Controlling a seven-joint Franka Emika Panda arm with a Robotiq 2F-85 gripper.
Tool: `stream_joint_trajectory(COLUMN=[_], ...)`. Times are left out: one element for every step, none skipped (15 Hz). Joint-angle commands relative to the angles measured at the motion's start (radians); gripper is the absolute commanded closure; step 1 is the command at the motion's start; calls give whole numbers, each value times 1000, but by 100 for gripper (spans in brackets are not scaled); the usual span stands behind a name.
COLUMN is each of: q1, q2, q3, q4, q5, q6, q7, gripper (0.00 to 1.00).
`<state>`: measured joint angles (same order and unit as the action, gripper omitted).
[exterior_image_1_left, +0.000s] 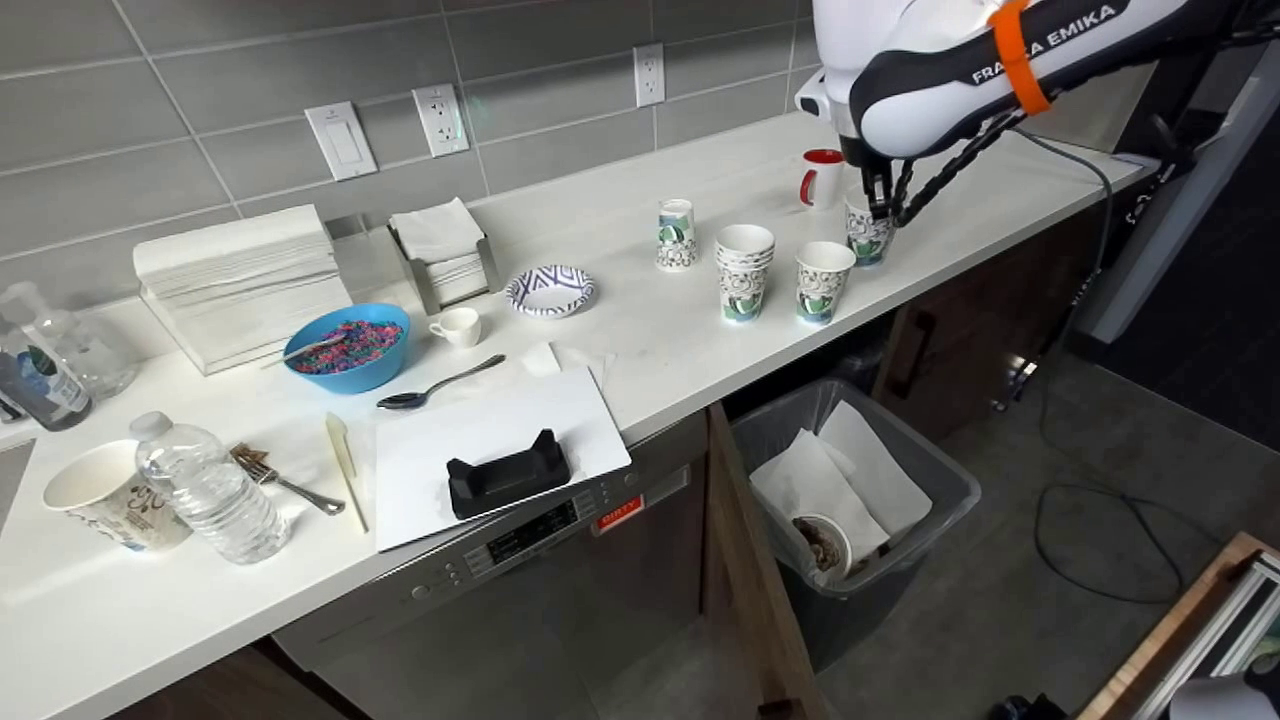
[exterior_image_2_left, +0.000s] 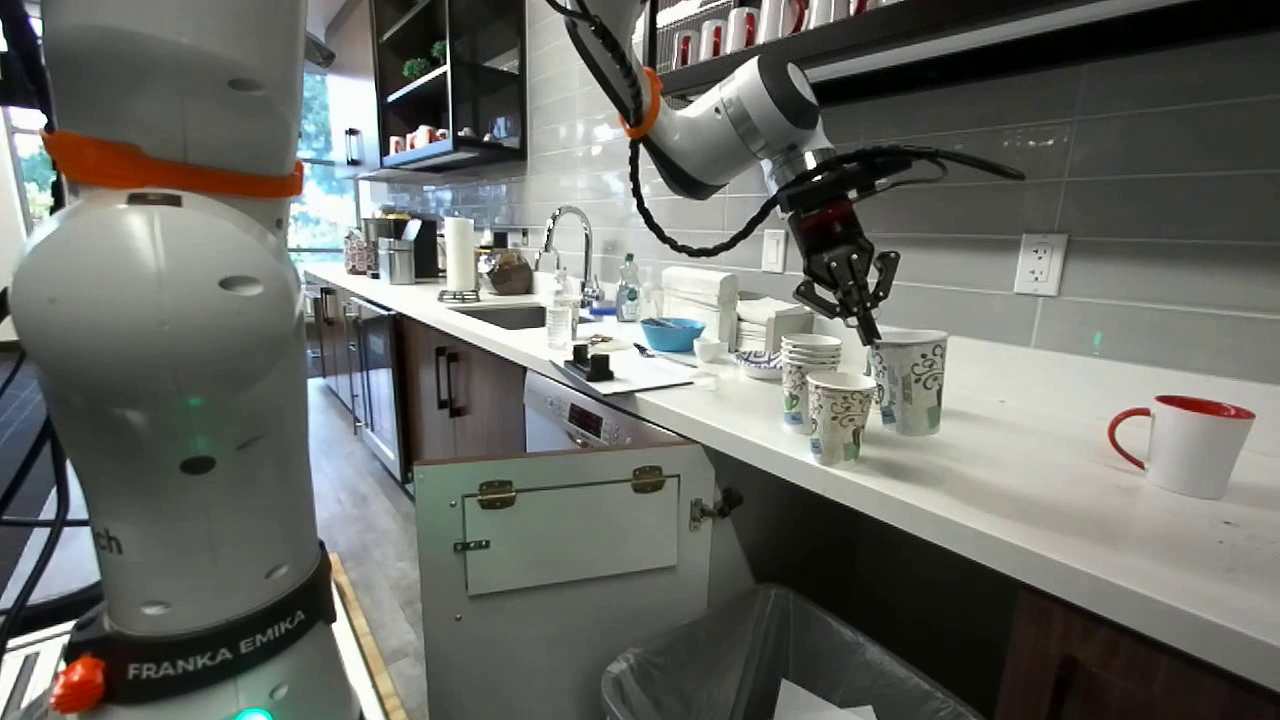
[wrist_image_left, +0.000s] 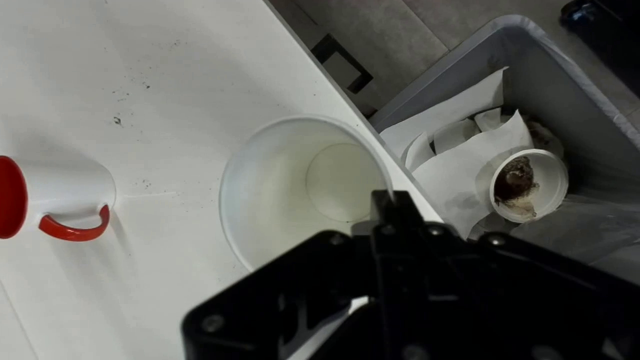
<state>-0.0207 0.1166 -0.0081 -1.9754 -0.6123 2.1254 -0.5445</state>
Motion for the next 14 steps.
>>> stream_joint_trajectory(q1=[-12, -15, -17, -20, -21, -22, -24, -25, -27, -28, -29, -30, -31, -33], q2=[6, 8, 11, 14, 20, 24, 31, 36, 40, 44, 47, 51, 55, 59], q3=[-11, -14, -18, -20, -23, -25, -26, -27, -28, -28, -29, -30, -30, -31], q4=[-45, -52, -55, -55, -54, -53, -52, -49, -48, -47, -46, -45, -44, -42], q5=[5, 4, 5, 8, 7, 5, 7, 7, 10, 12, 13, 16, 17, 22], q6=[71, 85, 96, 103, 107, 107, 111, 113, 118, 122, 125, 129, 131, 137], q7=[55, 68, 78, 82, 87, 92, 95, 99, 101, 106, 111, 113, 114, 116], gripper=[99, 99, 99, 99, 99, 99, 99, 99, 99, 99, 99, 99, 99, 99])
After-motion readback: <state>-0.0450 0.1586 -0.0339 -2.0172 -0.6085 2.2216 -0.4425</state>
